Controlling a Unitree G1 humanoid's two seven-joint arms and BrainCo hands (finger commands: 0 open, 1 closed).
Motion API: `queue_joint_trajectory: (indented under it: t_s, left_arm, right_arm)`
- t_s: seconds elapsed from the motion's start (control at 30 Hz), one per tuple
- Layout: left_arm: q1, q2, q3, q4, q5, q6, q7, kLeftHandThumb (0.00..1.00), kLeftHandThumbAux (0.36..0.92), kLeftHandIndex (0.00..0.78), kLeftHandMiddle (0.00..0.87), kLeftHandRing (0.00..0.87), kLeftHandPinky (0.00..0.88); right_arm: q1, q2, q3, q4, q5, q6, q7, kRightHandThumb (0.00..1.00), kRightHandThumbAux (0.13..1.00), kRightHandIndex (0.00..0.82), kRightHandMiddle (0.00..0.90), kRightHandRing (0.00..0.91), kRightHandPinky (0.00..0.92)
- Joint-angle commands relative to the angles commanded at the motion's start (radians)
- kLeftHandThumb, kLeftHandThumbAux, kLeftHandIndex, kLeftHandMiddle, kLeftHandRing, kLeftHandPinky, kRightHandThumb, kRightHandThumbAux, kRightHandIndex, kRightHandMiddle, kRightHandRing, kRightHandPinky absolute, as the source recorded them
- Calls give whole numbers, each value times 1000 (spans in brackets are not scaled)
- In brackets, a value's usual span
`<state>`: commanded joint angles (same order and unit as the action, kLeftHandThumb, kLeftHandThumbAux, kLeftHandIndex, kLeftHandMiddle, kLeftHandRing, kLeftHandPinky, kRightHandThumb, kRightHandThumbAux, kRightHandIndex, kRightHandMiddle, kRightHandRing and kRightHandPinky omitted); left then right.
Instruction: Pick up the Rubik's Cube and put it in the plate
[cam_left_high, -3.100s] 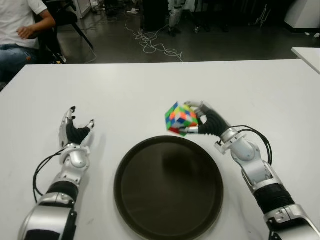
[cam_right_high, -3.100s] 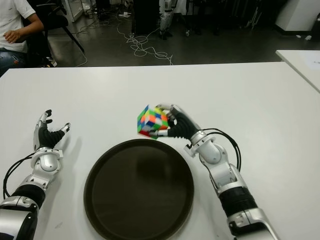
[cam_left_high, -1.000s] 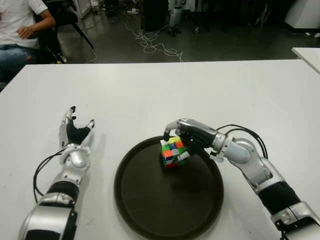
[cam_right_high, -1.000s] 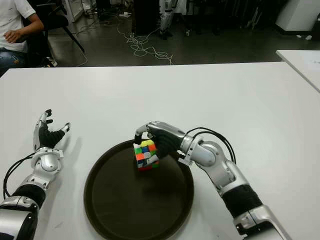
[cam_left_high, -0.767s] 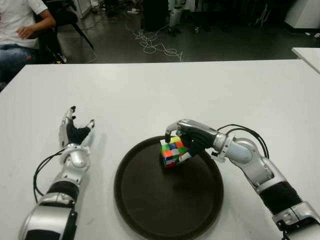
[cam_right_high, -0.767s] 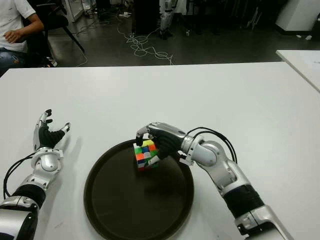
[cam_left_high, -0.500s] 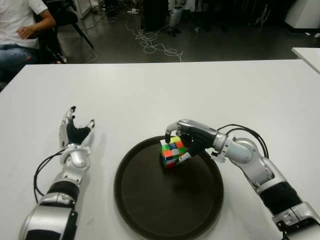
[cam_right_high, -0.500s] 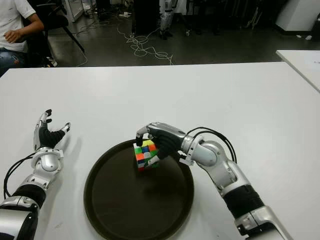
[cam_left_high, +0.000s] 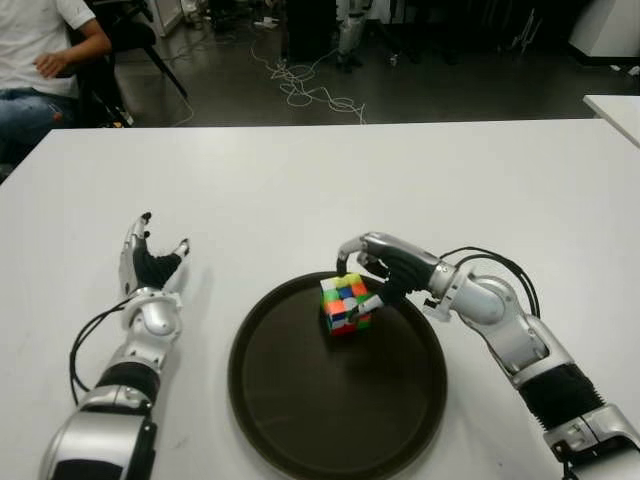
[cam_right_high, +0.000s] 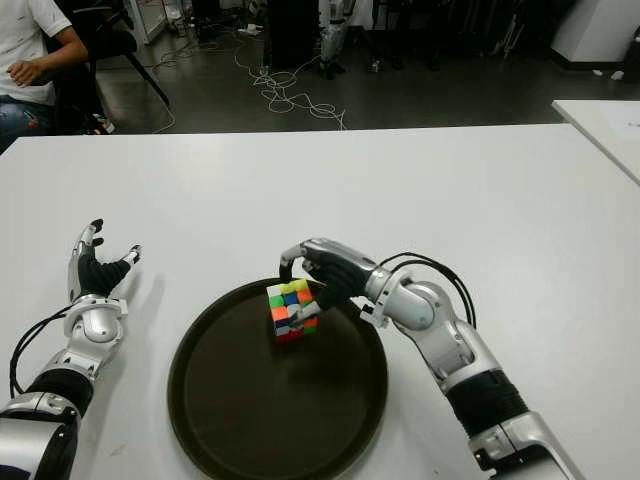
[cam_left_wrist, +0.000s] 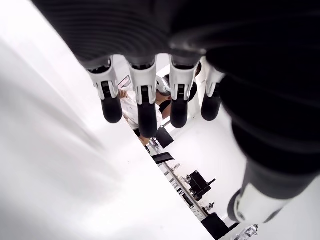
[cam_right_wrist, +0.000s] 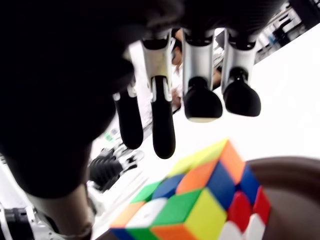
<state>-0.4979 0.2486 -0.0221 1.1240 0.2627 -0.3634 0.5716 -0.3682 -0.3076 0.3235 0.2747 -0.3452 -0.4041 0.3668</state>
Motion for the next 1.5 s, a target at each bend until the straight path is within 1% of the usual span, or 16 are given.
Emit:
queue_joint_trajectory:
  t_s: [0.17,0.27,0.33,0.37,0.4,0.47,0.53,0.63,0.77,0.93,1.0,1.07,1.2,1.33,1.43,1.5]
  left_arm:
    - [-1,1,-1,0,0,2,2,240,722,86,130,132,136]
    - [-2,3,-3,3,1,4,1,251,724,85,129,133,138]
    - [-2,4,-2,4,1,3,-1,251,725,81,127,129,128]
    - [-2,4,-2,3,1,3,-2,250,725,80,125,126,124]
    - [-1,4,-3,2,1,3,-2,248,725,78,124,123,120]
    - [0,4,-4,1,2,2,-2,244,725,77,123,121,119]
    - [0,4,-6,-1,6,4,3,242,725,80,124,124,129]
    - [1,5,-8,0,9,4,6,243,723,85,126,128,135]
    - [-1,4,-9,7,11,0,13,244,720,85,125,124,127]
    - [0,4,-9,2,10,3,13,241,724,82,121,117,116]
    - [1,4,-9,-1,10,6,12,240,727,80,117,110,94]
    - [1,4,-9,-3,9,10,10,236,728,79,115,105,83]
    - [0,5,-9,-3,8,12,7,232,724,83,124,116,107]
    - [-1,7,-9,2,8,10,4,230,719,87,135,135,139]
    - [0,8,-9,7,7,9,0,223,713,88,135,138,136]
    - [0,8,-9,7,7,9,-1,219,710,86,131,134,137]
  right_arm:
    - [-10,4,-29,43,35,-11,-23,0,775,603,795,828,815]
    - [-6,35,-70,66,56,-44,-98,0,766,575,784,822,812]
    - [-10,51,-92,88,66,-78,-142,0,751,535,753,799,791]
    - [-13,66,-107,105,78,-108,-171,0,744,511,718,767,754]
    - [-15,76,-116,118,85,-130,-191,0,717,423,585,630,599]
    - [-19,98,-132,149,107,-182,-220,0,681,318,430,465,413]
    - [-28,118,-149,185,161,-231,-212,0,609,158,210,226,183]
    - [-45,126,-164,230,196,-264,-202,0,555,51,68,74,60]
    - [-110,119,-197,382,234,-307,-185,0,563,10,14,15,12]
    - [-134,129,-217,446,255,-351,-181,0,589,1,2,2,1]
    - [-139,135,-226,459,265,-363,-182,0,590,0,1,1,0]
    - [-148,134,-235,479,247,-377,-208,0,589,0,0,0,0]
    - [-175,114,-249,522,198,-409,-278,0,574,0,0,0,0]
    - [-201,85,-277,585,213,-420,-284,0,602,0,0,0,0]
    - [-267,59,-307,757,223,-414,-298,0,633,0,0,0,0]
    - [-286,53,-311,799,216,-424,-311,0,650,0,0,0,0]
